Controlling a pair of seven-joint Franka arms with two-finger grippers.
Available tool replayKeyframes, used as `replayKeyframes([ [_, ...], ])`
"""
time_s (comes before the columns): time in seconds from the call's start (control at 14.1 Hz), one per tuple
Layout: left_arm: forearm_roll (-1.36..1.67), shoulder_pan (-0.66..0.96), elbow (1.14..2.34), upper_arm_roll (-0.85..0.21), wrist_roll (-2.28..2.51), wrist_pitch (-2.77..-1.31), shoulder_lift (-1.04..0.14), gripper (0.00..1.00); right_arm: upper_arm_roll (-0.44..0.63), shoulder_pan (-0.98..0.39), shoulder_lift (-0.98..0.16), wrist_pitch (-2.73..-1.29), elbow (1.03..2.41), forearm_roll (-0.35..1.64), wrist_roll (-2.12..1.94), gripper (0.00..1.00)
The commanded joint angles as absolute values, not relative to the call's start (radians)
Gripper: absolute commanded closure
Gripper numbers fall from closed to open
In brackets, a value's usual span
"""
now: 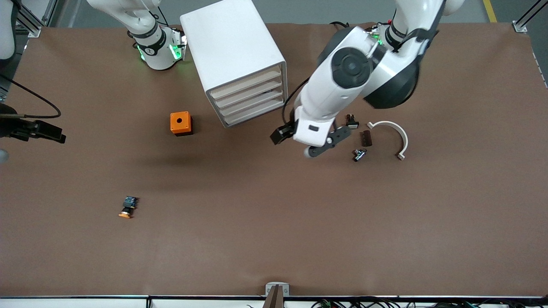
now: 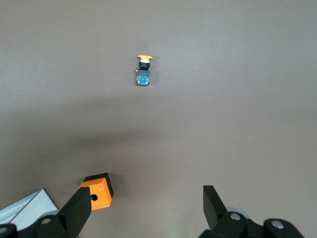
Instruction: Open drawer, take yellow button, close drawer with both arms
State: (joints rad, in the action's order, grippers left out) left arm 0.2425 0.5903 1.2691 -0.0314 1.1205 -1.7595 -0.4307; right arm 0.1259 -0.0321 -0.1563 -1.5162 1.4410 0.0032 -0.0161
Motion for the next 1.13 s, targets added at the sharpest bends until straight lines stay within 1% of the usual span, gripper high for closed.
replayKeyframes([
  [0.0,0.222,0.485,1.298,-0.037,0.982,-1.651,-0.339,0.01,0.106,-0.021,-0.062,-1.511,1.500,0.017,-0.009,0.00],
  [0.21,0.221,0.352,1.299,-0.037,0.757,-1.507,-0.278,0.01,0.106,-0.017,-0.040,-1.497,1.512,0.018,-0.008,0.00],
  [0.28,0.221,0.319,1.304,-0.037,0.702,-1.485,-0.267,0.01,0.107,-0.015,-0.038,-1.493,1.513,0.018,-0.008,0.00],
  [0.42,0.169,0.276,1.307,-0.038,0.635,-1.456,-0.253,0.01,0.107,-0.015,-0.037,-1.468,1.513,0.018,-0.006,0.00],
  [0.64,0.094,0.258,1.312,-0.037,0.569,-1.436,-0.245,0.01,0.112,0.007,-0.035,-1.470,1.516,0.018,-0.011,0.00],
  [1.06,0.080,0.114,1.316,-0.048,0.315,-1.419,-0.215,0.01,0.110,0.028,-0.032,-1.468,1.517,0.018,-0.020,0.00],
])
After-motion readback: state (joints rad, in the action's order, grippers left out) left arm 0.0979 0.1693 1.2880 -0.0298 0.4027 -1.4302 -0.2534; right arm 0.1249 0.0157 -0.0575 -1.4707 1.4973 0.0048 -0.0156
